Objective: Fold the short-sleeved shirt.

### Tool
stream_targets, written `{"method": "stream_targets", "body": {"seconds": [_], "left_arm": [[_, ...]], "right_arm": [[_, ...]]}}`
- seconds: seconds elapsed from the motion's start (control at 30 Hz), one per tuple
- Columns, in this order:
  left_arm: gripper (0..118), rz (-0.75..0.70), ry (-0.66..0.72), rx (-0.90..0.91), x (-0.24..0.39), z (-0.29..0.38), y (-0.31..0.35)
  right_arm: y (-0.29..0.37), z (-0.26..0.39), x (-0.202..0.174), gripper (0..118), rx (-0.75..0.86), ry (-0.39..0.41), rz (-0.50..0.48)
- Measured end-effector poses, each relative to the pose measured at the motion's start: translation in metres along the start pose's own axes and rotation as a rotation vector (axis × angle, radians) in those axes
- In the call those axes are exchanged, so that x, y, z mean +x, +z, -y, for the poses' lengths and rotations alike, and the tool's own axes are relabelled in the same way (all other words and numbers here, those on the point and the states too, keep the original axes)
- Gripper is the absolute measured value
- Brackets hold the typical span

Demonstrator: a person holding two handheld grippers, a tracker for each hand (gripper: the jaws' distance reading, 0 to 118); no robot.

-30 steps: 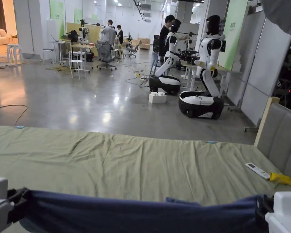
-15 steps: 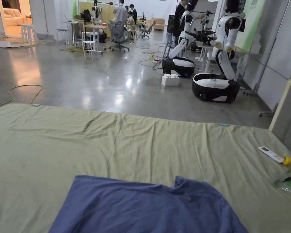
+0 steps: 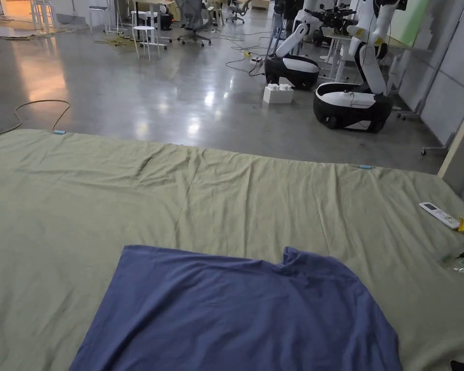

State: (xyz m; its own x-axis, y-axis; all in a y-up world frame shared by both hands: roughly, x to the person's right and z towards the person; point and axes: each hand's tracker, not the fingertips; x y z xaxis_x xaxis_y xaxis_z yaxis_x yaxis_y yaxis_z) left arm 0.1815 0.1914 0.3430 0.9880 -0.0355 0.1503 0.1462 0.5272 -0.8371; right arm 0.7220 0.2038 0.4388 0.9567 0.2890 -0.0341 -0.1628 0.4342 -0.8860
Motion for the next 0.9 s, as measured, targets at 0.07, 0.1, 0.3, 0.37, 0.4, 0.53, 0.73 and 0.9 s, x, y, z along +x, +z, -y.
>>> {"method": "stream_targets", "body": {"seconds": [0.07, 0.1, 0.3, 0.37, 0.4, 0.53, 0.73, 0.9], "left_arm": [[59, 0.008, 0.030, 0.037, -0.001, -0.007, 0.012], [67, 0.020, 0.044, 0.085, -0.001, -0.011, 0.017], [68, 0.025, 0.079, 0.299, 0.010, -0.056, 0.032], [68, 0.017, 0.070, 0.376, 0.024, -0.074, 0.041], [67, 0.013, 0.063, 0.404, 0.030, -0.082, 0.044], [54, -0.015, 0.057, 0.573, 0.060, -0.106, 0.068], [11, -0.067, 0.071, 0.769, 0.087, -0.124, 0.098], [4, -0.075, 0.093, 0.833, 0.092, -0.122, 0.114]], "right_arm": [[0.015, -0.008, 0.003, 61, 0.049, -0.026, 0.028], [0.016, -0.012, 0.011, 73, 0.094, -0.054, 0.020], [0.045, -0.056, 0.023, 86, 0.448, -0.194, 0.028], [0.056, -0.074, 0.015, 88, 0.558, -0.212, 0.049], [0.061, -0.082, 0.009, 88, 0.594, -0.220, 0.054], [0.079, -0.108, -0.010, 82, 0.773, -0.275, 0.060], [0.105, -0.131, -0.033, 10, 0.976, -0.276, 0.104], [0.117, -0.137, -0.041, 4, 1.033, -0.289, 0.127]]}}
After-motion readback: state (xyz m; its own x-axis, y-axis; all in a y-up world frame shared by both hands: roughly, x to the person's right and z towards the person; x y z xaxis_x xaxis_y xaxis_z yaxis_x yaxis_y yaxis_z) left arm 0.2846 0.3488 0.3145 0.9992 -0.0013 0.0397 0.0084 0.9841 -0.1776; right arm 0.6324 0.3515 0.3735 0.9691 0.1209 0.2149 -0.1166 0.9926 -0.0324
